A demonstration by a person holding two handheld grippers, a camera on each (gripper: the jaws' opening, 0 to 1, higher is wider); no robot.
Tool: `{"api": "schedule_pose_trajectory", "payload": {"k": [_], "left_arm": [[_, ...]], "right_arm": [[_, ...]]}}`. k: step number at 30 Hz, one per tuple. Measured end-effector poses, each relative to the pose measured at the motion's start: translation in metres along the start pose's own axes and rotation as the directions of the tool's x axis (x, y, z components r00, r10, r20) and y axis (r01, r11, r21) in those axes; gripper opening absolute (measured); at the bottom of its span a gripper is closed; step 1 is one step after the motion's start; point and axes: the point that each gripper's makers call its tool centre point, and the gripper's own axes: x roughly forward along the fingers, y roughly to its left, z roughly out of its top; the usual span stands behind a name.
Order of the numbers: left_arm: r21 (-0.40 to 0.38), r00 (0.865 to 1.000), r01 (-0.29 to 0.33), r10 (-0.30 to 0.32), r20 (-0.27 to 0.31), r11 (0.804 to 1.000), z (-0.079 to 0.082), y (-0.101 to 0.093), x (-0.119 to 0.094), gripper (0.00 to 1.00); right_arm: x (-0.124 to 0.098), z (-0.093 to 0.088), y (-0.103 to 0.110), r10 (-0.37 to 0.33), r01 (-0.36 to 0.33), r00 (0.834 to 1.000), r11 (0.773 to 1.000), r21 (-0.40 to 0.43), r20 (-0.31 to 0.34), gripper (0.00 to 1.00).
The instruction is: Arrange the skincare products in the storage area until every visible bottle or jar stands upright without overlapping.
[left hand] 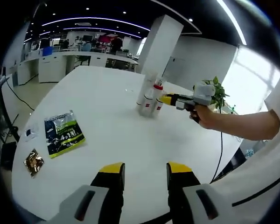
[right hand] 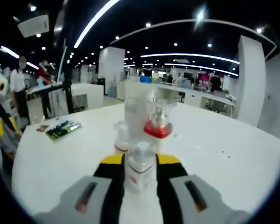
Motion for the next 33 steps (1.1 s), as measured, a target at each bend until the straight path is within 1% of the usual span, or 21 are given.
{"api": "schedule_pose_trajectory", "payload": {"k": [3,7,8,9,12,13,18,22,25,29,33], "left_arm": [[-0.004,1.000,-0.008,0.008,0.007,1.000,0.000,0.002,-0.002,0.37],[-0.039,1.000,-0.013,0.013,0.016,0.999,-0.003,0.003,-0.004,0.37],[-0.039,1.000,-0.012,0.013,0.018,0.999,-0.003,0.002,-0.004,0.37],[-0.038,1.000,-0.012,0.012,0.016,0.999,-0.004,0.001,-0.004,0.37],[-0.035,1.000,-0.012,0.012,0.015,0.999,-0.004,0.001,-0.005,0.37],[-0.034,1.000,-0.012,0.013,0.015,0.999,-0.004,0.001,-0.005,0.36],[-0.031,1.000,-0.023,0.024,0.018,0.999,-0.002,0.002,-0.009,0.36],[-0.037,0.999,-0.030,0.030,0.018,0.999,-0.004,0.003,-0.008,0.36],[-0.043,0.999,-0.030,0.031,0.015,0.999,-0.006,0.002,-0.007,0.36],[-0.039,0.999,-0.029,0.029,0.019,0.999,-0.003,0.000,-0.007,0.36],[-0.044,0.999,-0.027,0.028,0.018,0.999,-0.004,-0.001,-0.006,0.36]], "right_arm": [[0.000,-0.009,-0.002,-0.012,0.012,1.000,1.000,0.028,-0.019,0.25],[0.000,-0.026,-0.002,-0.001,0.007,0.997,0.997,0.078,-0.072,0.25],[-0.001,-0.033,-0.002,0.000,0.009,0.995,0.996,0.092,-0.097,0.24],[-0.001,-0.040,-0.001,0.006,0.007,0.992,0.994,0.108,-0.124,0.24],[-0.001,-0.049,-0.002,0.006,0.010,0.987,0.994,0.106,-0.158,0.18],[-0.002,-0.049,-0.002,0.009,0.008,0.987,0.994,0.112,-0.158,0.17],[-0.001,-0.044,-0.003,0.008,0.007,0.989,0.995,0.099,-0.147,0.16],[0.001,-0.039,-0.003,0.015,-0.001,0.991,0.995,0.100,-0.133,0.14],[0.001,-0.032,-0.002,0.024,-0.012,0.994,0.994,0.109,-0.109,0.14],[0.002,-0.032,-0.002,0.030,-0.018,0.993,0.994,0.106,-0.112,0.14],[0.002,-0.031,-0.001,0.043,-0.032,0.994,0.994,0.108,-0.103,0.13]]}}
